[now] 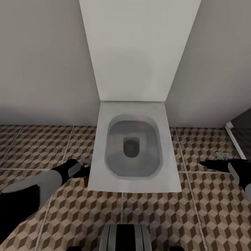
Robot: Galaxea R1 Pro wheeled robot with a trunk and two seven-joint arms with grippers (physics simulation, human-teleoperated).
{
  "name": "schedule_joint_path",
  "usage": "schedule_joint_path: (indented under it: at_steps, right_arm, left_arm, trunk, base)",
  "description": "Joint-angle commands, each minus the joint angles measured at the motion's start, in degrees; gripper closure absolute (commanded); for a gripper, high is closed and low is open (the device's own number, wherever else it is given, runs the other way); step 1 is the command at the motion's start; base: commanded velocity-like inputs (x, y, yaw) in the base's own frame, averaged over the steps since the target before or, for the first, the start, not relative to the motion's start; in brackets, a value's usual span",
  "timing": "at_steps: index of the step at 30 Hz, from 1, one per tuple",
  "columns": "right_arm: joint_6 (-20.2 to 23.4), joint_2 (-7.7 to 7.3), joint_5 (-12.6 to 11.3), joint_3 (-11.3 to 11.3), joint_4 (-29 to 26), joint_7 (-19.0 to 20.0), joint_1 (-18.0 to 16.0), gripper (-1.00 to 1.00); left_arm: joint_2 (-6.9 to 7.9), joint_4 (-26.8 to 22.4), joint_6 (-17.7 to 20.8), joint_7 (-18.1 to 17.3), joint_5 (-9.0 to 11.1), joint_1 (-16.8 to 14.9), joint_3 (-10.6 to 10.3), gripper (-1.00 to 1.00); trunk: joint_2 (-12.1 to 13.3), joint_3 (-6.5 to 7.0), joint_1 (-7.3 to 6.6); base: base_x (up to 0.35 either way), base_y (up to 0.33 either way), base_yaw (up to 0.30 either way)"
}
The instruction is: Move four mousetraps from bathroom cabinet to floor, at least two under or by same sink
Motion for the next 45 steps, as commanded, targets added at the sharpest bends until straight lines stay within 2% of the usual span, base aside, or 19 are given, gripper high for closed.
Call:
schedule_joint_path:
  at_steps: [1,30,45]
  right_arm:
    - [0.39,0.02,0.06,-0.35,-0.08,0.25,-0.01,-1.0]
    - [0.41,-0.13,0.14,-0.35,-0.14,0.25,0.17,-1.0]
    - [0.32,-0.77,0.22,-0.35,-0.84,0.25,0.25,-1.0]
  left_arm:
    - [0.07,-0.22,0.11,0.47,0.58,-0.02,-0.28,-1.0]
    - [-0.02,-0.25,0.11,0.45,0.58,0.02,-0.28,-1.0]
    - [-0.08,-0.3,0.08,0.45,0.58,0.11,-0.28,-1.0]
  trunk:
    - [-0.01,-0.03,-0.01]
    - [-0.01,-0.03,-0.01]
    - [-0.01,-0.03,-0.01]
  base:
    - [0.0,0.0,0.0]
    - [0.0,0.0,0.0]
    - [0.0,0.0,0.0]
